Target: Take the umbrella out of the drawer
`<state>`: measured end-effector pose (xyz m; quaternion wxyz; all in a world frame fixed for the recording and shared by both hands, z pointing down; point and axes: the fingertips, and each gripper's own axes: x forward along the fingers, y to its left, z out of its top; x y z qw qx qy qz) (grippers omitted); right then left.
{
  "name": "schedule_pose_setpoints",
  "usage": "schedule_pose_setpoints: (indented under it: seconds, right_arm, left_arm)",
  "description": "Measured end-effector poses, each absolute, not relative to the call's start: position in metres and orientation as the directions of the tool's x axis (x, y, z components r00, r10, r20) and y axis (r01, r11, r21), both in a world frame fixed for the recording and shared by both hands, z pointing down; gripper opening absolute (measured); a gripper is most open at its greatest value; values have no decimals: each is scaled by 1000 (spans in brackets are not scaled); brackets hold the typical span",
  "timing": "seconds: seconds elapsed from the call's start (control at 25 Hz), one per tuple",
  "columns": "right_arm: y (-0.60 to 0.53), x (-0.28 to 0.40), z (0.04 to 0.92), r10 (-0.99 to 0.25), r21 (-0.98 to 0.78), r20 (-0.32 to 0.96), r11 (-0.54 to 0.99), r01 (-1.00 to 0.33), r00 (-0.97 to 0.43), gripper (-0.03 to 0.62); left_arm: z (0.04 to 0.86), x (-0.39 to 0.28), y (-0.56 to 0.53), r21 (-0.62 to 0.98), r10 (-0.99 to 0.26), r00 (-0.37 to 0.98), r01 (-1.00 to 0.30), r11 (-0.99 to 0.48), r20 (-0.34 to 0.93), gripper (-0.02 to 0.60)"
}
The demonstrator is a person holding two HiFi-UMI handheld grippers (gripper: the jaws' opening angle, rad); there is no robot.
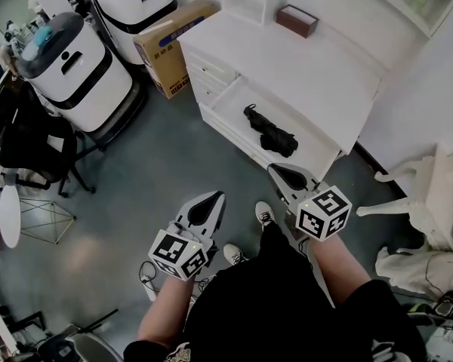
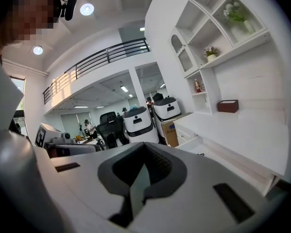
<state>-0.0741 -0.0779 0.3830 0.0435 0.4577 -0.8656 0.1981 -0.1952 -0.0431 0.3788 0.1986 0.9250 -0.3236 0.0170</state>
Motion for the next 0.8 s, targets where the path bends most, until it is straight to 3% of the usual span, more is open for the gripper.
schedule_pose_setpoints:
  seconds: [0.8]
  right_arm:
    - [-156,-1,418,-740,-318,315,507,-801,-594,2]
  left_arm:
    - [405,-107,-103,337,-566,794,-607,-720,221,5]
